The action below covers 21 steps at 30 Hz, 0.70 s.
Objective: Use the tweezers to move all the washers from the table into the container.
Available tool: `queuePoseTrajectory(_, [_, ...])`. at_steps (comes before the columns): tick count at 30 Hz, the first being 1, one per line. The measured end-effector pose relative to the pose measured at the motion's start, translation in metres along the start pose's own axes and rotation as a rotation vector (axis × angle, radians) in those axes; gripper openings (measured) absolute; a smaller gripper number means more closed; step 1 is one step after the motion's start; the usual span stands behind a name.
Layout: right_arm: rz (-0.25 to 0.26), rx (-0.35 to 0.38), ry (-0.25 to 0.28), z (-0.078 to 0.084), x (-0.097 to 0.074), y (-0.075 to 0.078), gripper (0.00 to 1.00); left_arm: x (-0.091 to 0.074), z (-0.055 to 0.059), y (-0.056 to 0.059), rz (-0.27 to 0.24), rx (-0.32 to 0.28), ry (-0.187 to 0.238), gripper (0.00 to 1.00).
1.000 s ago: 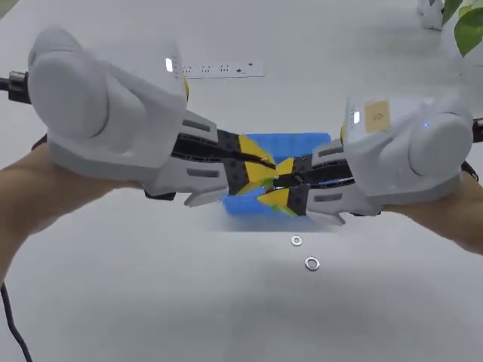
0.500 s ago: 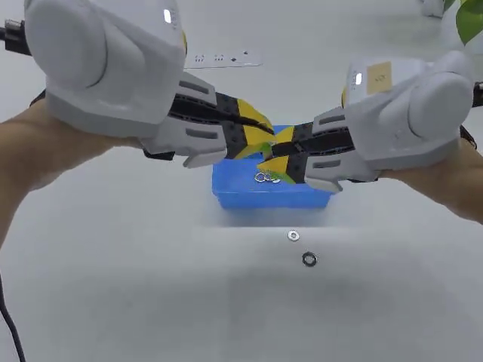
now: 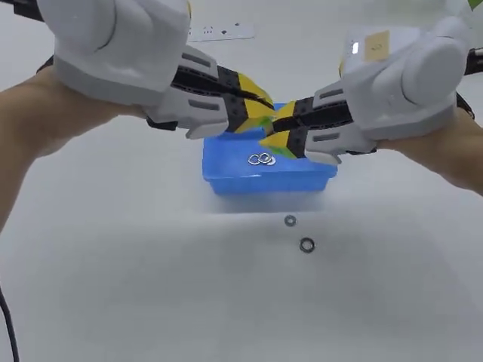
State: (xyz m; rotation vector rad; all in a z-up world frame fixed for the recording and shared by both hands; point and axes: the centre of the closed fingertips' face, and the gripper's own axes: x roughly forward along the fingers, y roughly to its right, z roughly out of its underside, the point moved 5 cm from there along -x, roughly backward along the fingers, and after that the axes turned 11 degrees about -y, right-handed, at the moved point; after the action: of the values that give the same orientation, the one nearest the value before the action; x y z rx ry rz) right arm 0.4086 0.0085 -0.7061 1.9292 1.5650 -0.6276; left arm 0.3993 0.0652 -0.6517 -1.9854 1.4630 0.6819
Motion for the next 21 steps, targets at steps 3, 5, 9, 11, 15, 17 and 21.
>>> queuePoseTrajectory(3, [-0.010,0.015,-0.004,0.007,0.007,0.005,0.11,0.006,0.004,-0.003,0.011,-0.005,-0.006,0.06])
queuePoseTrajectory(5, [-0.013,0.016,-0.009,0.009,0.010,0.005,0.11,0.010,0.007,-0.003,0.020,-0.006,-0.014,0.06])
queuePoseTrajectory(9, [-0.024,0.027,-0.024,0.016,0.019,0.002,0.11,0.018,0.012,-0.002,0.033,-0.014,-0.021,0.06])
queuePoseTrajectory(11, [-0.028,0.029,-0.034,0.019,0.021,0.002,0.11,0.021,0.015,-0.002,0.041,-0.021,-0.027,0.06])
queuePoseTrajectory(15, [-0.033,0.038,-0.039,0.025,0.024,0.005,0.11,0.025,0.019,-0.004,0.047,-0.036,-0.026,0.06])
queuePoseTrajectory(17, [-0.036,0.045,-0.039,0.026,0.024,0.005,0.11,0.026,0.019,-0.004,0.048,-0.037,-0.027,0.06])
queuePoseTrajectory(21, [-0.039,0.048,-0.045,0.028,0.027,0.006,0.11,0.029,0.020,-0.004,0.050,-0.041,-0.027,0.06])
